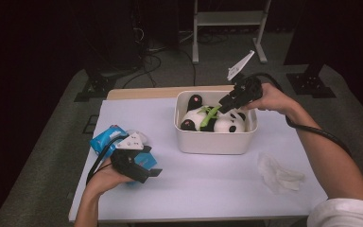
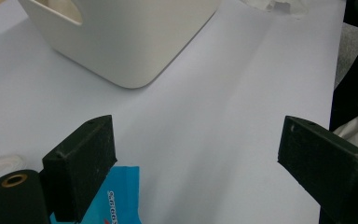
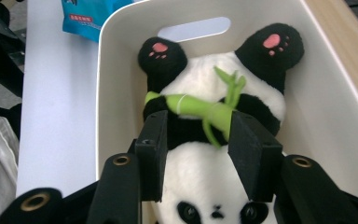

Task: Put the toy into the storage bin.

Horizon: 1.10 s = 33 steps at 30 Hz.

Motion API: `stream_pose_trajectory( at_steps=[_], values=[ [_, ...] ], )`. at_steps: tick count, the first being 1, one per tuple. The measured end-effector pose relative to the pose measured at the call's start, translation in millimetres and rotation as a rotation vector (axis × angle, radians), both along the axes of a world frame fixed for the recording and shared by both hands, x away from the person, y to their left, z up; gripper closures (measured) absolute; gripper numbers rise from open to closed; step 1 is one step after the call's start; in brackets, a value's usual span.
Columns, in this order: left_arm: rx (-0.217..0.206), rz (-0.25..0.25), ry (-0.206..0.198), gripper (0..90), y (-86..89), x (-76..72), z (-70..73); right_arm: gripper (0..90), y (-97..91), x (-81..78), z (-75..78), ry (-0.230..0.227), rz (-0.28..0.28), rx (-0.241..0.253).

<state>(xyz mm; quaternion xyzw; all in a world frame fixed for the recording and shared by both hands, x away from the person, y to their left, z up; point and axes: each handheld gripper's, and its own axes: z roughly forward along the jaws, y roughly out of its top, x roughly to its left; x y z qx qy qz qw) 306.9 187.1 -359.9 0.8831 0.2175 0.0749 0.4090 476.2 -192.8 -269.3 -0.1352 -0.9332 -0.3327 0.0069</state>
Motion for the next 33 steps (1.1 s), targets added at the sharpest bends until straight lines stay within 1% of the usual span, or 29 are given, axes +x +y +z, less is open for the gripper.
stream_pose_trajectory(
  at_steps=[5,10,17,20,24,26,27,31,33],
  values=[
    [0.004,-0.001,0.002,10.0,-0.2,-0.6,-0.3,55.4,-7.6,-4.3,5.7,-0.009,-0.013,0.023],
    [0.003,-0.001,0.002,10.0,-1.4,-1.1,0.2,54.8,-14.0,-8.1,5.4,-0.010,-0.021,0.026],
    [0.004,-0.005,0.004,10.0,-3.1,-1.4,-0.5,53.7,-26.2,-17.2,6.6,-0.012,-0.039,0.045],
    [0.006,-0.005,0.003,10.0,-3.2,-1.5,-0.3,53.6,-32.4,-23.3,8.3,-0.020,-0.045,0.056],
    [0.004,-0.005,0.003,10.0,-3.5,-1.9,-0.7,53.1,-38.9,-27.1,8.2,-0.023,-0.056,0.065],
    [0.005,-0.005,0.004,10.0,-3.6,-2.0,-0.5,53.0,-46.9,-31.9,6.2,-0.022,-0.069,0.082],
    [0.006,-0.007,0.003,10.0,-3.8,-1.8,-0.7,53.0,-49.2,-33.1,4.8,-0.027,-0.068,0.083],
    [0.007,-0.010,0.000,10.0,-4.4,-1.5,-1.3,52.5,-57.0,-39.3,-1.7,-0.019,-0.081,0.080],
    [0.007,-0.010,0.000,10.0,-4.1,-1.5,-1.4,52.5,-61.4,-42.1,-4.9,-0.013,-0.089,0.087]
  ],
)
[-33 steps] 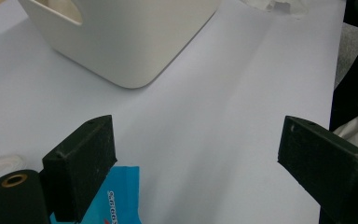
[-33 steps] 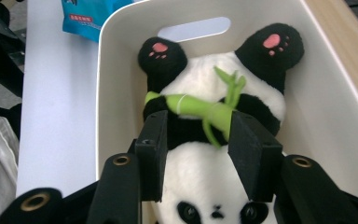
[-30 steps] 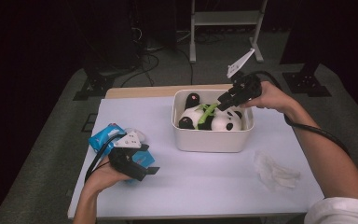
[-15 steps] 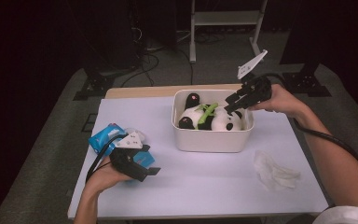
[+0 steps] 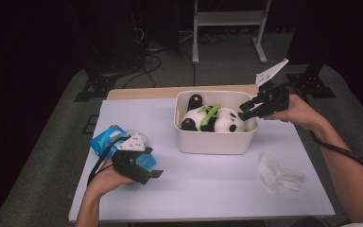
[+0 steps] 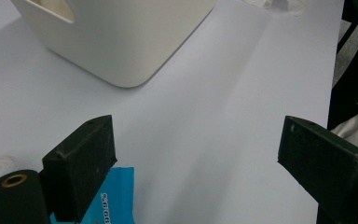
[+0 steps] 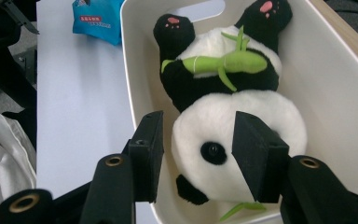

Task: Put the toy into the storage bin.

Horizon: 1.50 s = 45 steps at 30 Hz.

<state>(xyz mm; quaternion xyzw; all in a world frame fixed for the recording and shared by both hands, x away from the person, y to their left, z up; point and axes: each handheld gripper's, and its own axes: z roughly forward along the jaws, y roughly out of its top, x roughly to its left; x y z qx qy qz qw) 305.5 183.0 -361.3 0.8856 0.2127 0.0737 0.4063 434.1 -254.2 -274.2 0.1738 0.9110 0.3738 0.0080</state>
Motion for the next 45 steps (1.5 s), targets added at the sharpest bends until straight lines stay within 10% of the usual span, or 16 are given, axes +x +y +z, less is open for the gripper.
stream_pose_trajectory(
  at_steps=[45],
  values=[
    [-0.004,0.003,0.005,10.0,-0.3,-2.0,0.1,48.3,-68.4,-65.9,-74.7,0.080,-0.124,0.073]
  ],
)
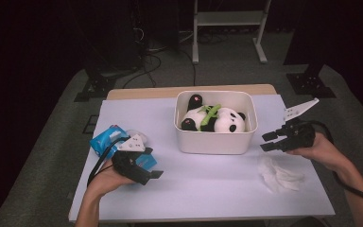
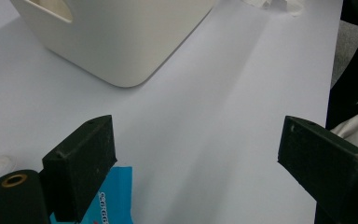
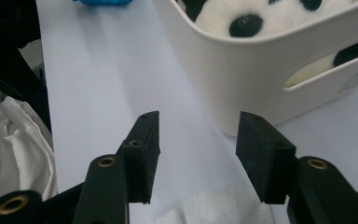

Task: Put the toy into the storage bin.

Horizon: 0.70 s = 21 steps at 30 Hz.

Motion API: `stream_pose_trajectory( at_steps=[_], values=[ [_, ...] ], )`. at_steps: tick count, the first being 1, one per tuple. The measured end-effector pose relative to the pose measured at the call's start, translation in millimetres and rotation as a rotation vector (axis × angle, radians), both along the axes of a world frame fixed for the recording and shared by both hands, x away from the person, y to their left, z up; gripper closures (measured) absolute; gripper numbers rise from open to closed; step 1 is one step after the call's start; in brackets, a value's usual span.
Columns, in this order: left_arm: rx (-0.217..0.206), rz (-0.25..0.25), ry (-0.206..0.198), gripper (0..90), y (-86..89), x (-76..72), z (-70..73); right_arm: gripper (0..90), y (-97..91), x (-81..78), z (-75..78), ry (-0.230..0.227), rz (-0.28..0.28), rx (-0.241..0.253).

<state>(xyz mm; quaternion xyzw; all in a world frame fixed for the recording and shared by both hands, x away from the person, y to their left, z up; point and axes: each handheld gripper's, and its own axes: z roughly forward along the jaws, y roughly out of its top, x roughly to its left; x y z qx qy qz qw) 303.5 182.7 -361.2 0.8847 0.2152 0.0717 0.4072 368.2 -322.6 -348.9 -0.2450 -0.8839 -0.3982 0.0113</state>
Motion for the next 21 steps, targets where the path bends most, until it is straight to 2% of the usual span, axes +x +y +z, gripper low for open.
stream_pose_trajectory(
  at_steps=[15,21],
  values=[
    [0.006,-0.008,0.006,10.0,-2.6,1.1,-2.5,46.4,-17.1,-22.0,-31.3,0.042,-0.054,0.021],
    [-0.001,-0.003,0.008,10.0,-3.1,2.5,-3.4,43.7,-19.8,-35.6,-44.9,0.053,-0.064,0.025]
  ],
)
